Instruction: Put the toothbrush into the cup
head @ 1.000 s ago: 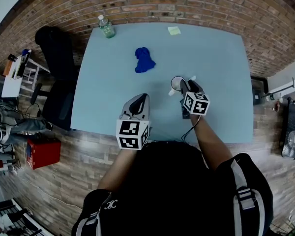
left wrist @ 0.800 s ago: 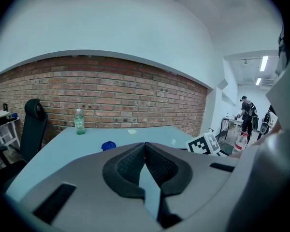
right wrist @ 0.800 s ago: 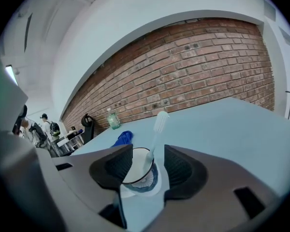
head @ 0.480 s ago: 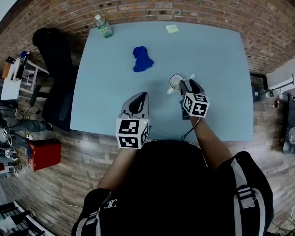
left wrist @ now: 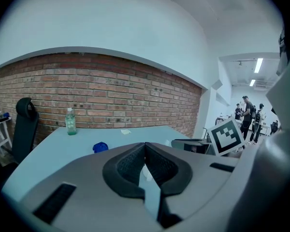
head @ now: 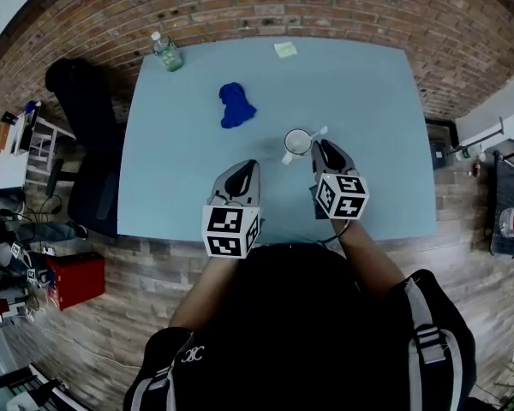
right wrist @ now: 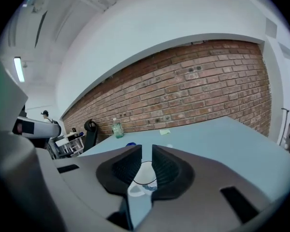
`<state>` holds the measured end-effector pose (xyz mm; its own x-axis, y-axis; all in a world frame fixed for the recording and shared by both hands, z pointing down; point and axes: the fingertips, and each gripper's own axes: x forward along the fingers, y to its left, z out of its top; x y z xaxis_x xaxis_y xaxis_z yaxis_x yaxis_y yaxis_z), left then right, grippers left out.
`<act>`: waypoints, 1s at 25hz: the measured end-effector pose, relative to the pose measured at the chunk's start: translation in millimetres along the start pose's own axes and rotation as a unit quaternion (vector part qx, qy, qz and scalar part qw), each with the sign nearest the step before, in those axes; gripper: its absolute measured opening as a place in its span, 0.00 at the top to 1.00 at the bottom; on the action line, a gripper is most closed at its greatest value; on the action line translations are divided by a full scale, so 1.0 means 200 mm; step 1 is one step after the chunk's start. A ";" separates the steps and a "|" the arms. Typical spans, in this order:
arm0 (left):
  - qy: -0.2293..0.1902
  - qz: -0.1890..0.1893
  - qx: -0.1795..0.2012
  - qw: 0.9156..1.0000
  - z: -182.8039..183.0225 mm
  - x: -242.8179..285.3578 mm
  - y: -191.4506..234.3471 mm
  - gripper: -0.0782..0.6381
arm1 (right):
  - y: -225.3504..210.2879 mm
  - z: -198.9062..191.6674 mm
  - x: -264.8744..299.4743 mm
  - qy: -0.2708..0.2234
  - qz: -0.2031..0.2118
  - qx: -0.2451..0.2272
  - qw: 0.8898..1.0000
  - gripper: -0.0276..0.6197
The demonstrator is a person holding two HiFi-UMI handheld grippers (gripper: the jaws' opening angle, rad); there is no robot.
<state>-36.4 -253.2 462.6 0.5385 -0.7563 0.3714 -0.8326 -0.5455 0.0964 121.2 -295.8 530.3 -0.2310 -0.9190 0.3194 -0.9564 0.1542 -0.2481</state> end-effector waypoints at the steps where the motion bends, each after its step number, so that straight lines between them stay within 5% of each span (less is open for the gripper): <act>1: -0.001 -0.003 0.001 1.000 0.00 0.01 -0.01 0.88 | 0.00 0.02 -0.02 -0.002 -0.002 -0.007 1.000 0.85; 10: -0.005 -0.023 0.005 1.000 0.04 0.07 -0.06 0.88 | 0.16 0.30 -0.23 -0.055 0.038 -0.060 0.996 0.93; 15: -0.008 -0.030 0.008 0.999 0.06 0.09 -0.08 0.88 | 0.17 0.28 -0.25 -0.047 0.041 -0.093 0.994 0.94; 25: -0.005 -0.036 0.006 0.999 0.04 0.08 -0.10 0.88 | 0.11 0.28 -0.27 -0.042 0.048 -0.032 0.997 0.94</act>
<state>-8.8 -257.5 459.1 0.5984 -0.7185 0.3544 -0.7898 -0.6032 0.1108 122.0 -262.2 456.5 -0.3091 -0.9258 0.2175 -0.9405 0.2636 -0.2144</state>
